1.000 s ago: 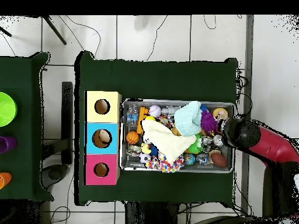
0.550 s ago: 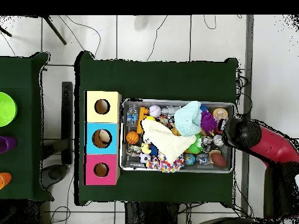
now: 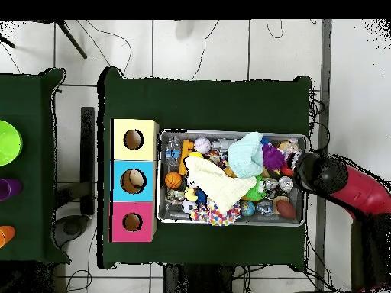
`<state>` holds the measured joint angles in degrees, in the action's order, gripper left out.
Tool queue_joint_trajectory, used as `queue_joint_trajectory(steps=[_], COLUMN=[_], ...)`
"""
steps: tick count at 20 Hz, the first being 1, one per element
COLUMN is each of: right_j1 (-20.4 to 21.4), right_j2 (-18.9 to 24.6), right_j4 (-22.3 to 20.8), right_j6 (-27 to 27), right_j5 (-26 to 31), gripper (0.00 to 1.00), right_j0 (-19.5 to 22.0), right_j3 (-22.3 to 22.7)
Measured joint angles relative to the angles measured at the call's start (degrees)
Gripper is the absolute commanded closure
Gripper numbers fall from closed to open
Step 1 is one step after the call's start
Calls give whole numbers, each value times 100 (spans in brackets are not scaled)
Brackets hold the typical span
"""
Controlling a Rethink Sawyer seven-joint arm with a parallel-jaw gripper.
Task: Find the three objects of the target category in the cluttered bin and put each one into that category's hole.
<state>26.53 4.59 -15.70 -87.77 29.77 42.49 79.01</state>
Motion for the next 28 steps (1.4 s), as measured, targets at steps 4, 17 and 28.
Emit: queue_joint_trajectory(steps=[4, 17, 28], right_j1=[1, 4, 65], right_j2=[50, 113, 106], right_j4=[-1, -1, -1], right_j6=[0, 0, 0], right_j5=[-2, -8, -56], gripper=[100, 100, 100], right_j0=[44, 95, 14], right_j3=[16, 78, 214])
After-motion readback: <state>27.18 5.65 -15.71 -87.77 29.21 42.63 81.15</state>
